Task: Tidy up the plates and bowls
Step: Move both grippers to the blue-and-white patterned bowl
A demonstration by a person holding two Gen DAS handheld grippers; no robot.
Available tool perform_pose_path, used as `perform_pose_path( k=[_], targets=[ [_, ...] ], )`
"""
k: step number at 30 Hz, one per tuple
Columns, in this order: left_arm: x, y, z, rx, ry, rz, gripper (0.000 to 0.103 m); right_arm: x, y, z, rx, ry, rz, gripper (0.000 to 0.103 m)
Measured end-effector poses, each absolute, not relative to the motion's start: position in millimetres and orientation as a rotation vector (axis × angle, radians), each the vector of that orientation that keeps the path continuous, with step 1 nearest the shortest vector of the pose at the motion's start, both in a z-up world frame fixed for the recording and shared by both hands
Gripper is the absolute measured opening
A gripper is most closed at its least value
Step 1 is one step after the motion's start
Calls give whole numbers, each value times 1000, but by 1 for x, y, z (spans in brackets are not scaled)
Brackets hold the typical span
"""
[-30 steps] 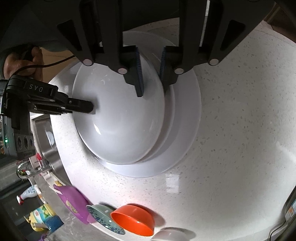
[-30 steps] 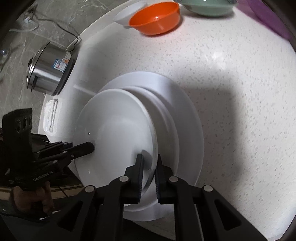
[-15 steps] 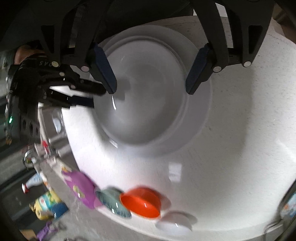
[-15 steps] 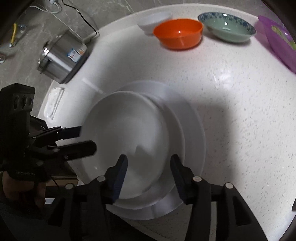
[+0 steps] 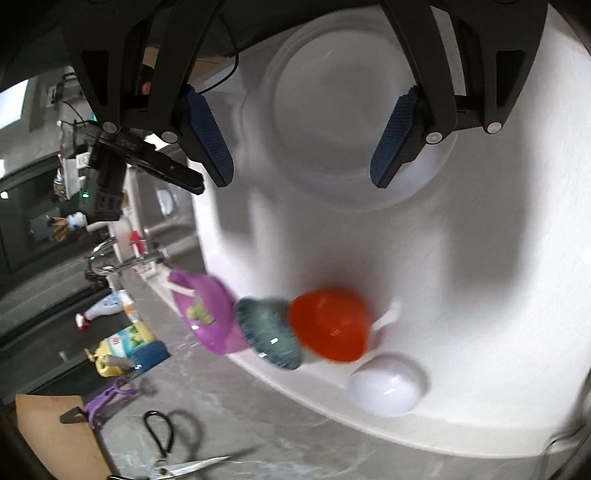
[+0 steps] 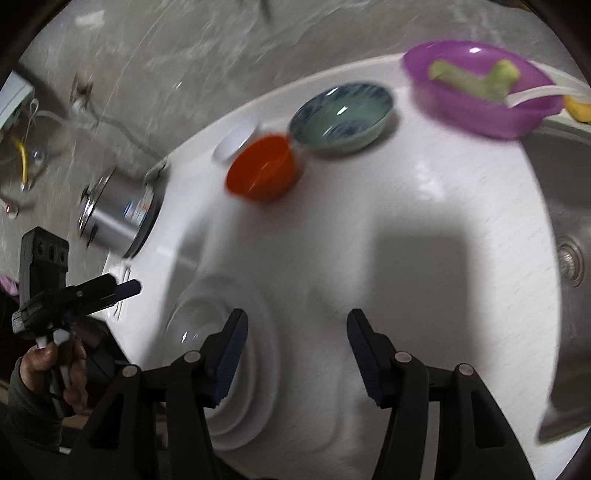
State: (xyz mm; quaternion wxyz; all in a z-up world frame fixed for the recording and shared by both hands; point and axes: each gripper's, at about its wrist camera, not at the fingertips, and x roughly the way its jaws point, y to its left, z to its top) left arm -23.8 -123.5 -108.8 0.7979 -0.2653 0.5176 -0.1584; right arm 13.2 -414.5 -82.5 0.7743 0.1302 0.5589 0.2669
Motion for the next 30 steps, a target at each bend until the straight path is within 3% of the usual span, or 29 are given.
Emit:
perform_pose_path(
  k=[8,16,24,30],
  targets=[
    [130,-161,-65,-193,1137,-372,76,84,-444,-65,376,1118,390,59],
    [289,-190,-94,24,1218,-480,76,148,-439,-83,594,1111,169,59],
    [339,-195,-138,75,1299,-532,74,172,-411,-114,618,1155,123,57],
    [345,-201,-158,140,1331,-546,62,185,-403,-133,622,1187,102,49]
  ],
)
